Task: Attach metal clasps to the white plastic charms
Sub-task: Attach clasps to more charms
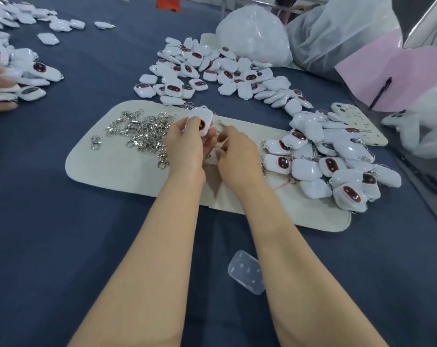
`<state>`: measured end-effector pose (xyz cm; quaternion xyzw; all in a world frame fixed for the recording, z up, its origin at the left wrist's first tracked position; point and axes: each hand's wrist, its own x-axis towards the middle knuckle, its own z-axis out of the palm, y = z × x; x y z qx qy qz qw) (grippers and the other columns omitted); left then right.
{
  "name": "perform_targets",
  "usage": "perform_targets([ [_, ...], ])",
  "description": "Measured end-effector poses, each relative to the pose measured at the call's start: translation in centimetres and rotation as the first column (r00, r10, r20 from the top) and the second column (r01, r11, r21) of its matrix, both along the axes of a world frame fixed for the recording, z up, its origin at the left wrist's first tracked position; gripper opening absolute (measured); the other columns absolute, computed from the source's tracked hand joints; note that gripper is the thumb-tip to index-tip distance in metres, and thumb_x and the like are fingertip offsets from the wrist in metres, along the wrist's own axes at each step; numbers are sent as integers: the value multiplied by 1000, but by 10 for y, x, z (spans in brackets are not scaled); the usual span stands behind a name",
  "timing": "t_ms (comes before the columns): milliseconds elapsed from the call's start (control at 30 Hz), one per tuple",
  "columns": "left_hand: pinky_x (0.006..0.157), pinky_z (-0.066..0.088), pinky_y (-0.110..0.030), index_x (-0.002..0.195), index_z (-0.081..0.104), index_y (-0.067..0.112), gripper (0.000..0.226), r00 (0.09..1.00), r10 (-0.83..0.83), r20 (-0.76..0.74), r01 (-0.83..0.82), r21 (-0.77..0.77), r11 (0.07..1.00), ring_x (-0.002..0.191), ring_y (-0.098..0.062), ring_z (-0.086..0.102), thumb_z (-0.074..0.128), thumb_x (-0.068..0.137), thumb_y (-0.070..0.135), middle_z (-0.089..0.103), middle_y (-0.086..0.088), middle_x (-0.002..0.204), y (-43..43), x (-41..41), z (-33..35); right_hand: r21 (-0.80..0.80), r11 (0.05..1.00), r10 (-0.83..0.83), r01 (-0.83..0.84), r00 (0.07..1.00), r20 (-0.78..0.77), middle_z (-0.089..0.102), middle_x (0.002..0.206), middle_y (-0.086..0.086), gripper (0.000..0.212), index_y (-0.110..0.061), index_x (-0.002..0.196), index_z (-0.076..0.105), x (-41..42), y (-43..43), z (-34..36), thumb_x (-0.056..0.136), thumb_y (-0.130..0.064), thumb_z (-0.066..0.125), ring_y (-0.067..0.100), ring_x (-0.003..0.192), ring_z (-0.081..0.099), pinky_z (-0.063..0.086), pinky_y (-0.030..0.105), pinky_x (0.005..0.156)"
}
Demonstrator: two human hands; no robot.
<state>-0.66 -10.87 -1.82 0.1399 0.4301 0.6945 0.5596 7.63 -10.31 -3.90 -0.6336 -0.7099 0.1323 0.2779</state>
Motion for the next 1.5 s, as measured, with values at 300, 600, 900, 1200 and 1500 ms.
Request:
perform_targets([
  [300, 55, 55, -20, 96, 45, 7, 13, 999, -9, -54, 10, 18, 1000, 61, -12, 66, 56, 90, 10, 62, -11, 88, 6, 2, -1, -1, 997, -69, 76, 899, -432, 66, 92, -4, 11, -16, 94, 63, 12, 4, 13, 92, -10, 54, 9, 83, 57, 40, 16, 76],
  [600, 81, 51, -32, 99, 53, 15, 17, 671, -153, -726, 218, -4, 976, 74, -11, 55, 57, 84, 8, 57, 4, 85, 2, 12, -1, 9, 999, -22, 36, 774, -632, 64, 84, -11, 21, -22, 89, 65, 29, 4, 25, 92, -5, 52, 2, 77, 58, 49, 22, 78],
  [900, 60, 41, -31, 83, 65, -5, 20, 577, -134, -806, 236, 7, 972, 62, -17, 41, 63, 83, 15, 45, -3, 61, 1, 9, 0, 151, 988, 43, 27, 898, -438, 61, 84, -10, 20, -15, 105, 63, 28, 5, 21, 92, -5, 51, -5, 72, 56, 42, 4, 66],
  [1200, 49, 27, -24, 55, 45, 18, 34, 557, -89, -826, 192, 24, 981, 49, -10, 35, 63, 83, 16, 42, 5, 51, 5, 7, -3, 166, 986, 72, -6, 915, -398, 61, 84, -10, 18, -11, 102, 64, 23, 2, 22, 93, -4, 50, -3, 77, 56, 41, 7, 70],
  [1500, 54, 34, -21, 60, 52, 22, 30, 597, -38, -801, 158, 71, 985, 51, -3, 43, 63, 87, 18, 49, 8, 53, 5, 8, -4, 16, 1000, -6, 17, 840, -542, 63, 84, 0, 7, -14, 90, 59, 20, 2, 24, 89, -8, 57, 17, 82, 60, 52, 36, 84],
])
